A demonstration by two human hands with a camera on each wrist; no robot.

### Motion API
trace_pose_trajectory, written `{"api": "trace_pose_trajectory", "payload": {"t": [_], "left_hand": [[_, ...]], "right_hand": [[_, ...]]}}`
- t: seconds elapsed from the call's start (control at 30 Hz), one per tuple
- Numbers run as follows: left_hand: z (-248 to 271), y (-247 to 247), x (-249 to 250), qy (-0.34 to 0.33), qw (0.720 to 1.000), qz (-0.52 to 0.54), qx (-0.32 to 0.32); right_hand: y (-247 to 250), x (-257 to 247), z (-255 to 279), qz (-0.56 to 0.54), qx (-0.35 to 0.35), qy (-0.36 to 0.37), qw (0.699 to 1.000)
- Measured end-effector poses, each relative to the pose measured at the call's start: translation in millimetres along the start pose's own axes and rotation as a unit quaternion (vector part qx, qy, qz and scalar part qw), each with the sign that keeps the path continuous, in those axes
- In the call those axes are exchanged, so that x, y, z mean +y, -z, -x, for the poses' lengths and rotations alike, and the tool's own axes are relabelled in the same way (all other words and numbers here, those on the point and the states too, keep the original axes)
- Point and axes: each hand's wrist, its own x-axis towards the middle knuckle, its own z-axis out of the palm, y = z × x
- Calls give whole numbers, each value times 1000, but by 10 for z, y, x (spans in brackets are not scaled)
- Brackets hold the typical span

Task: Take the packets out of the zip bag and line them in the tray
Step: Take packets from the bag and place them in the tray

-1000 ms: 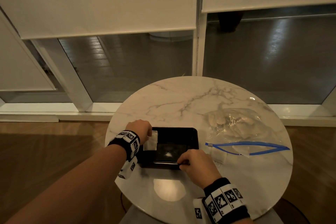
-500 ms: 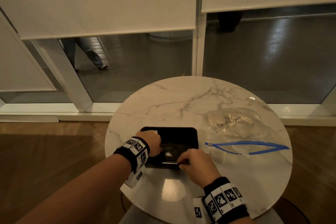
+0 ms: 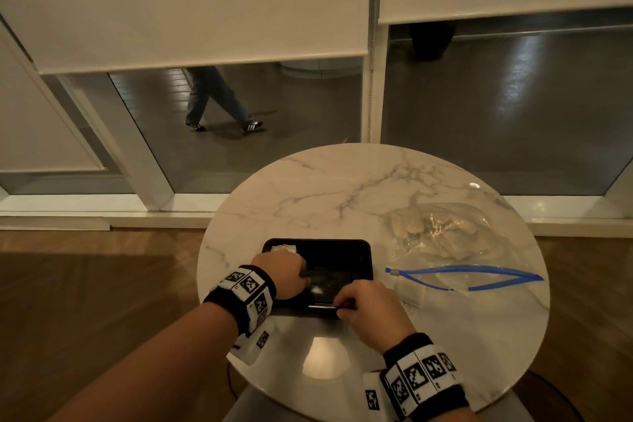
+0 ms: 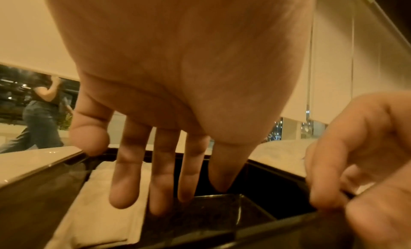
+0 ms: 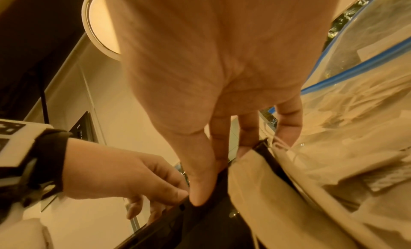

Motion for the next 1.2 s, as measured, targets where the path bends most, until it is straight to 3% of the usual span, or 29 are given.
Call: {"api": "trace_pose_trajectory", "payload": {"t": [0.1, 0.2, 0.37, 0.5, 0.63, 0.8, 1.0, 1.2], "left_hand": [[94, 40, 87, -41, 995, 80, 42], [212, 87, 240, -88, 975, 178, 96], [351, 64, 568, -123, 939, 288, 142], [397, -8, 848, -105, 936, 294, 159], [392, -87, 964, -49, 961, 225, 154], [382, -193, 1032, 18, 976, 175, 126], [387, -270, 1005, 31, 965, 219, 143], [405, -324, 990, 27, 951, 242, 192]], "right_hand": [[77, 13, 12, -71, 18, -8, 997], [278, 73, 3, -171, 80, -18, 982], [598, 303, 54, -219, 160, -68, 960], [685, 447, 137, -176, 137, -126, 967], [670, 543, 179, -96, 68, -186, 975], [579, 657, 166, -33, 34, -263, 964], [432, 618, 180, -15, -33, -294, 955], [308, 559, 179, 9, -27, -292, 956]]}}
